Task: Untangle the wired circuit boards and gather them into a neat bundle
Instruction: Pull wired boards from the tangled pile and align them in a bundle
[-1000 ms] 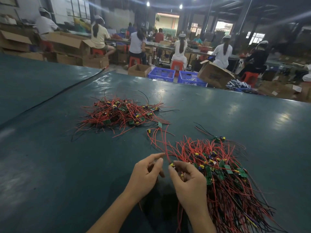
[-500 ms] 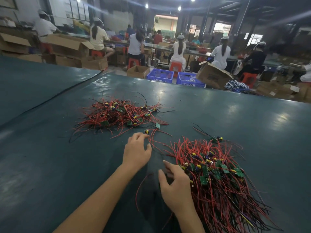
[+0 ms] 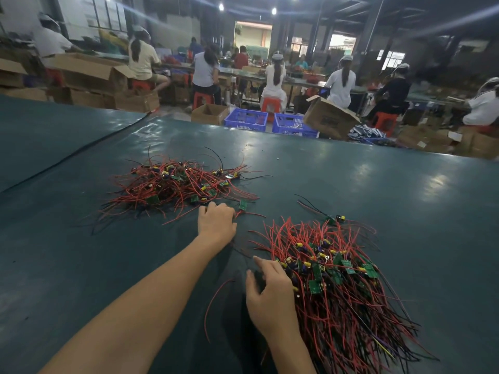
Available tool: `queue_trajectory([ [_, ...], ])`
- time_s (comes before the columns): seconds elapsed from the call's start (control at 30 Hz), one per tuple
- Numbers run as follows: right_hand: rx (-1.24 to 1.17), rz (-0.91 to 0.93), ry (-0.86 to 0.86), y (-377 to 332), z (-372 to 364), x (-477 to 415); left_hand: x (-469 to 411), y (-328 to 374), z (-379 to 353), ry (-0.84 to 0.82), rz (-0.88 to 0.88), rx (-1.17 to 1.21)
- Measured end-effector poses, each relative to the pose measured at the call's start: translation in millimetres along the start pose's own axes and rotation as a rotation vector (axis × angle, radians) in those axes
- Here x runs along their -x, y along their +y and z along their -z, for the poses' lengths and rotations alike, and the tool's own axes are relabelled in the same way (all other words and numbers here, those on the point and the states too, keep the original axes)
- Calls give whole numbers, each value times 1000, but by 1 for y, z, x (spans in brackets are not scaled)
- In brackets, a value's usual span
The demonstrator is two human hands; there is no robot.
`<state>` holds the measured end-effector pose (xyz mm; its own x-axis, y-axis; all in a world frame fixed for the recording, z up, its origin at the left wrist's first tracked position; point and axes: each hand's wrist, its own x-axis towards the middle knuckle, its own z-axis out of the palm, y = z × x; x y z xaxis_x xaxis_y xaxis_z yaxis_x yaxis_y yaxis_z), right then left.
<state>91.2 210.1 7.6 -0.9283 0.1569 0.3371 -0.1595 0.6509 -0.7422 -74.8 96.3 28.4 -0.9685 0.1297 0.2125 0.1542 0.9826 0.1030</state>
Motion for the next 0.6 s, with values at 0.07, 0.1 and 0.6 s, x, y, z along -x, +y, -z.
queue_trajectory([
  [0.07,-7,4,1,0,1,1,3,-2,0,-3,2,13],
  [0.1,-10,5,1,0,1,1,4,-5,1,-9,4,16],
  [0.6,-27,-3,-7,0,2,1,27,-48,18,173,51,92],
])
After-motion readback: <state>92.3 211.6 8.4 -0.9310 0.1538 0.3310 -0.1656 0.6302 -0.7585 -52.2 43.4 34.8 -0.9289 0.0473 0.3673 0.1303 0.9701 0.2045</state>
